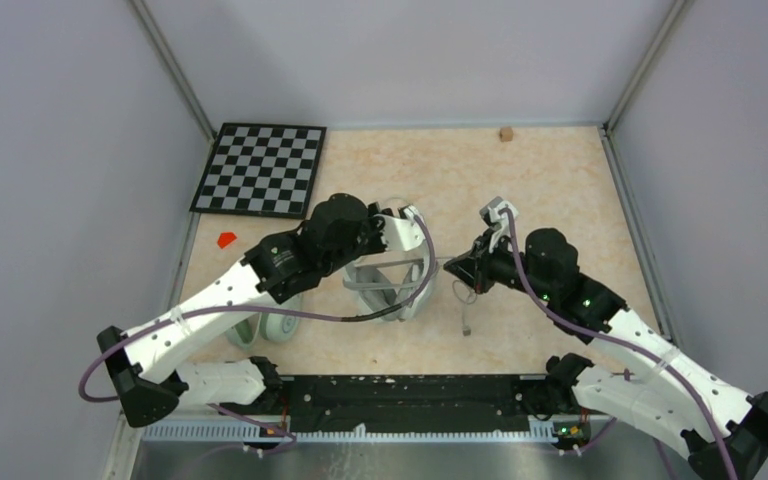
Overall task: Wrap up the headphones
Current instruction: Wrap the headphones cable around the headphones.
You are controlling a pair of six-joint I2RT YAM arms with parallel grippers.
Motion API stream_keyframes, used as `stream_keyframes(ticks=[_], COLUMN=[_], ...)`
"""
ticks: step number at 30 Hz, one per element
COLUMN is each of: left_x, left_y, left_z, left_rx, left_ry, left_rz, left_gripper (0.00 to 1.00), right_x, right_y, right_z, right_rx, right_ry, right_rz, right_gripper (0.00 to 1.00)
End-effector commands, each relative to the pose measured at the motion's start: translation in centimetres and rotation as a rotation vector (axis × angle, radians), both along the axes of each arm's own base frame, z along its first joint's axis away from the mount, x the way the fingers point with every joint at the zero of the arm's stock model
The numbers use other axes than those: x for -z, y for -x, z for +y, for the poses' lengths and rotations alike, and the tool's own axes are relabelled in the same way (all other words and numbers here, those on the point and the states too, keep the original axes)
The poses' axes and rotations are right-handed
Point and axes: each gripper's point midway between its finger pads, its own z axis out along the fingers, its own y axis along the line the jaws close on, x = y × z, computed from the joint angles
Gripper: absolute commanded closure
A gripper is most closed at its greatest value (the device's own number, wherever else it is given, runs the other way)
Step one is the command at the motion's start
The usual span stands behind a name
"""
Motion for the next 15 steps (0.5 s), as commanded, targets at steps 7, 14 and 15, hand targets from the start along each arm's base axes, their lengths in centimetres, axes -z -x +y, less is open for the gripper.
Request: stream_keyframes(ticks=[7,14,15], left_x=[0.2,-1.1,-1.3], left_y=[-0.7,-1.0,-0.9], left_z=[3.8,3.9,3.7], left_rx=[-0.116,-0.138,-0.13], left_ry=[-0.089,-0.036,-0.02], left_rz=[-0.057,-0.097,-0.098], left_gripper=[1.0,1.0,1.0], right_x=[-5.4,-4.2,-4.1], right_y=[0.0,-0.2,-0.2], right_z=[0.3,-0.6,-0.6], right_rx=[-0.003,0.037,0.038], right_ry=[-0.149,-0.098,-0.098], right_rz=[-0.062,-0.038,-0.035], right_gripper=[1.0,1.0,1.0])
